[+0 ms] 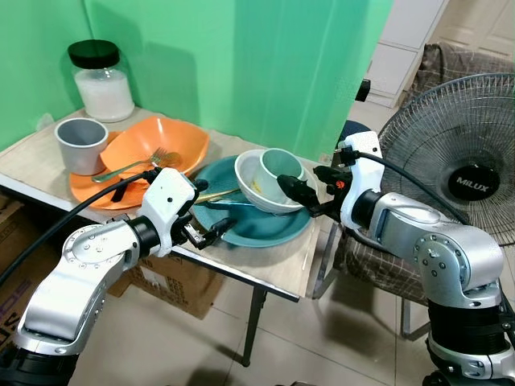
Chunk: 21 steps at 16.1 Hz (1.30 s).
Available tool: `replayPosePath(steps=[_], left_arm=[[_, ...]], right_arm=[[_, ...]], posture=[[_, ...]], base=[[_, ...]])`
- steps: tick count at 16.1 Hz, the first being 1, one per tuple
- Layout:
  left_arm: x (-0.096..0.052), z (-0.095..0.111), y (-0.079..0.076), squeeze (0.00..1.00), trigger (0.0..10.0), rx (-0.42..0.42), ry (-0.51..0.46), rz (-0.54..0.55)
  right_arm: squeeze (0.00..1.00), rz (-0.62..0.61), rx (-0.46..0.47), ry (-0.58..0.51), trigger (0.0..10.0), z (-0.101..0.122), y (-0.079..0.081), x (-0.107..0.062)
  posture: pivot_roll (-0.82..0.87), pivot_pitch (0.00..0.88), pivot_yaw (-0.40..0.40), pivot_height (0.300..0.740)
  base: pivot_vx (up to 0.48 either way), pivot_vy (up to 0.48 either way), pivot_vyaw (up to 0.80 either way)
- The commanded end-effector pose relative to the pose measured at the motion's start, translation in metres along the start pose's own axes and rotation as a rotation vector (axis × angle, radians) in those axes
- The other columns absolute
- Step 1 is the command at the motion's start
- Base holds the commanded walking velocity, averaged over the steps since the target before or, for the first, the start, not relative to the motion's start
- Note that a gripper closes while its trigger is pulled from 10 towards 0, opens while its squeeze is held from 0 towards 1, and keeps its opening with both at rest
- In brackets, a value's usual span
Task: Setting the table
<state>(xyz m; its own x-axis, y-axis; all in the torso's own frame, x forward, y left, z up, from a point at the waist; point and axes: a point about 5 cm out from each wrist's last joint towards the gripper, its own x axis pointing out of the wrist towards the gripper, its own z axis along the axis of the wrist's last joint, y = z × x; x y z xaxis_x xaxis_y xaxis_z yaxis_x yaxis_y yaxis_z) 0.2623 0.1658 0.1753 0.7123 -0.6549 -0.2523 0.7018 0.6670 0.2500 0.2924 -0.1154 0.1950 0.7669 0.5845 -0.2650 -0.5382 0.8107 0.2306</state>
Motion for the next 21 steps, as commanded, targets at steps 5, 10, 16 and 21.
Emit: replayPosePath(steps=[5, 10, 16, 21], left_arm=[[-0.003, 0.008, 0.001, 0.0, 10.0, 0.034, -0.027, 0.016], [-0.003, 0.01, 0.004, 0.0, 10.0, 0.038, -0.03, 0.031], [-0.002, 0.011, 0.007, 0.0, 10.0, 0.043, -0.029, 0.029], [-0.003, 0.009, 0.009, 0.0, 10.0, 0.05, -0.022, 0.031]], right_arm=[[1.0, 0.047, 0.01, 0.008, 10.0, 0.009, 0.004, 0.003], [0.0, 0.034, -0.056, 0.003, 10.0, 0.014, 0.009, 0.007], [0.0, 0.038, -0.064, 0.008, 10.0, 0.014, 0.011, 0.008], [0.0, 0.043, -0.066, 0.012, 10.0, 0.014, 0.011, 0.01]], posture=[[-0.06, 0.0, -0.112, 0.74], [-0.06, 0.0, -0.103, 0.74], [-0.05, 0.0, -0.095, 0.74], [-0.05, 0.0, -0.091, 0.74]], base=[[0.0, 0.0, 0.0], [0.0, 0.0, 0.0], [0.0, 0.0, 0.0], [0.0, 0.0, 0.0]])
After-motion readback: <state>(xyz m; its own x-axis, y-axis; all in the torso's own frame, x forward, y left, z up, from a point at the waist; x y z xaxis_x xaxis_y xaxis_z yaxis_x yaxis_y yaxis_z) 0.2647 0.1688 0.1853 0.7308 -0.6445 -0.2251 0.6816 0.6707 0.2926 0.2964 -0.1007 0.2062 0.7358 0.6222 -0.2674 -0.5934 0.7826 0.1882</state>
